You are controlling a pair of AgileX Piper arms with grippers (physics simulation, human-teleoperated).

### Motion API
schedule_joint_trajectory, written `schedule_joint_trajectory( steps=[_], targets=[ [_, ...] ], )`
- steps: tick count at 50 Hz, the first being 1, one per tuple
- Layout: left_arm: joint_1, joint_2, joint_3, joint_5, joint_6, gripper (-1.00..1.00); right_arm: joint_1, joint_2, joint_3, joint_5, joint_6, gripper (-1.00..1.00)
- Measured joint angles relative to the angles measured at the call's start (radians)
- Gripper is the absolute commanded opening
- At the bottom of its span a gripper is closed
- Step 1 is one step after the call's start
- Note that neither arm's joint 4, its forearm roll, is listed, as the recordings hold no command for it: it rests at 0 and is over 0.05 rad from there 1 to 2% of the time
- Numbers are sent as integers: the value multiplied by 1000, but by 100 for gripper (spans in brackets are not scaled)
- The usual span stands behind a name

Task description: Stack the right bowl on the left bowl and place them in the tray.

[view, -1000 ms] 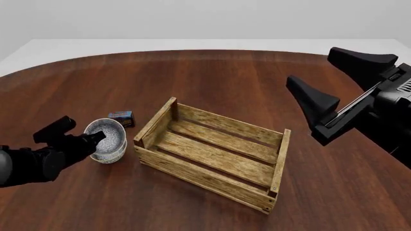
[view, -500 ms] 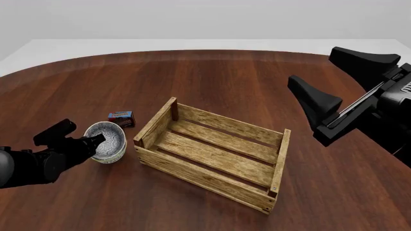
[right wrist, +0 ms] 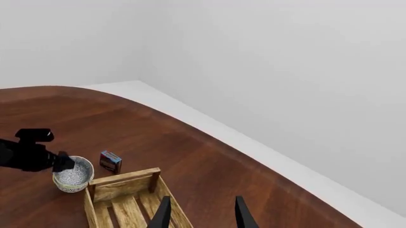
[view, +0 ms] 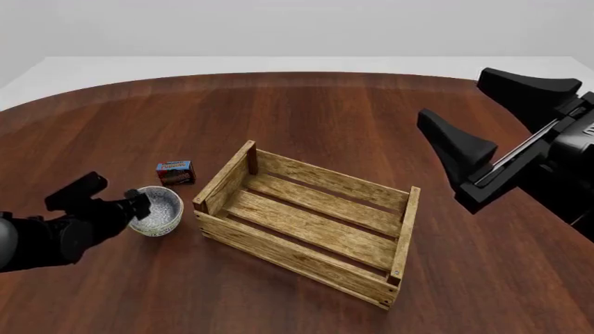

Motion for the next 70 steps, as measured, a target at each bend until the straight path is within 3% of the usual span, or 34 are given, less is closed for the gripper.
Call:
schedule_joint_trajectory(
  steps=[33,52,70],
  targets=[
    [-11,-206,47,76,-6,100,5,-28,-2,18,1,100],
    [-32,-295,58,131,62,100,5,-31,-1,22,-2,100],
    [-21,-293,0,184,129,100,5,-33,0,24,-6,100]
  ],
)
